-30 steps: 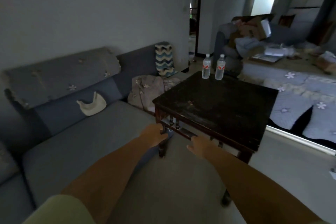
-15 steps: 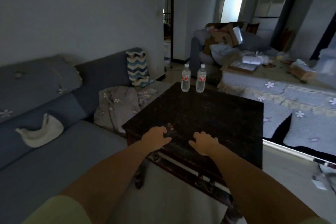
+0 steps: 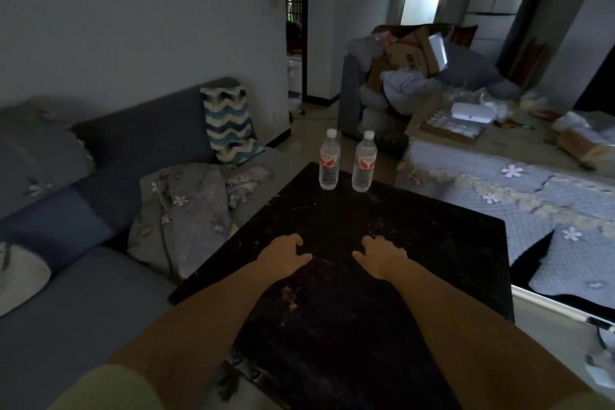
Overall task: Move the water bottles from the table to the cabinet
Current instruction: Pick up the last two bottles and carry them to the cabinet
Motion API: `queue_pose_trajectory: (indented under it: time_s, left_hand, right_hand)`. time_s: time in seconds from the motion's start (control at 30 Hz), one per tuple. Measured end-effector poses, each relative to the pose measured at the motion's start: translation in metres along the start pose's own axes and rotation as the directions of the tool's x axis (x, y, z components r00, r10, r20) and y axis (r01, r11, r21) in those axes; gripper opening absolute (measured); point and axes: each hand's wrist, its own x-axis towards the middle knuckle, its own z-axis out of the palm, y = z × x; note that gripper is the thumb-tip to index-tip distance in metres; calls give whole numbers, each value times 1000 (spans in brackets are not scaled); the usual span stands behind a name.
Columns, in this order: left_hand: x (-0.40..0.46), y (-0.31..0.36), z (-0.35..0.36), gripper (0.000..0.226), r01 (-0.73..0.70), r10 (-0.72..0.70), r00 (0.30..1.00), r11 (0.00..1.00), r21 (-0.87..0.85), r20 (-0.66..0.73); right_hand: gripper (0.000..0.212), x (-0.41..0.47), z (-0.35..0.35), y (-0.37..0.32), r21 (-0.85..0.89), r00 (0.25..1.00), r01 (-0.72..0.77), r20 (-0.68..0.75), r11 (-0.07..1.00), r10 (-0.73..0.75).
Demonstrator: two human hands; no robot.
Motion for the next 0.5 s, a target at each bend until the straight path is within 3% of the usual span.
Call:
queue_pose_trajectory:
  time_s: [0.33,0.5]
  left_hand:
    - [200,24,-10,60,-62,68,996,993,-98,56]
    - [299,16,-12,90,9,-12,1000,948,-318,-7]
  right_hand:
    - [54,167,-44,20,185,993,-118,-2,976,121]
    - [67,261,-48,25,429,971,-198,-36,881,236]
